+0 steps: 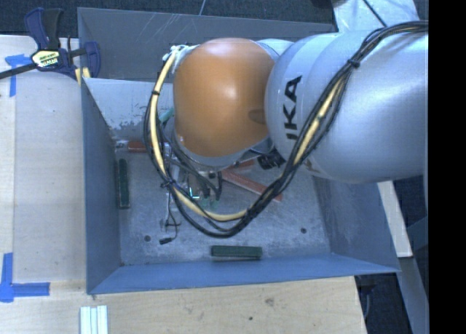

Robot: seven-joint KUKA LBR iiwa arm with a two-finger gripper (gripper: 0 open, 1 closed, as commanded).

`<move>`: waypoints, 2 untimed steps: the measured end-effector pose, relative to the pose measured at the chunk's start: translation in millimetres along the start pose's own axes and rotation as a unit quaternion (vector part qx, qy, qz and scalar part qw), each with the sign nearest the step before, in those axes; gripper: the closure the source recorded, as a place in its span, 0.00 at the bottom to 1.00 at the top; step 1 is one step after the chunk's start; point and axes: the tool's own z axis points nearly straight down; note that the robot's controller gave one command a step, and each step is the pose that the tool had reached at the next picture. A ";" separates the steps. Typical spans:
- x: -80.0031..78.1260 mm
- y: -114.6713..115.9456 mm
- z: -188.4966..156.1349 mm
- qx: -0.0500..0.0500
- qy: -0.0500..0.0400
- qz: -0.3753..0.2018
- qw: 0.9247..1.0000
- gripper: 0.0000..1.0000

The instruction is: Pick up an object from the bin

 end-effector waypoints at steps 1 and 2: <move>-1.9 -1.0 -4.2 -0.001 -0.004 0.002 1.000 0.00; -50.2 1.9 51.1 -0.002 -0.008 -0.034 0.999 0.00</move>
Offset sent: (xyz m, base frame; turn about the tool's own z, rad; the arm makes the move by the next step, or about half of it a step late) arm 0.0758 0.0027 -0.0926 -0.1083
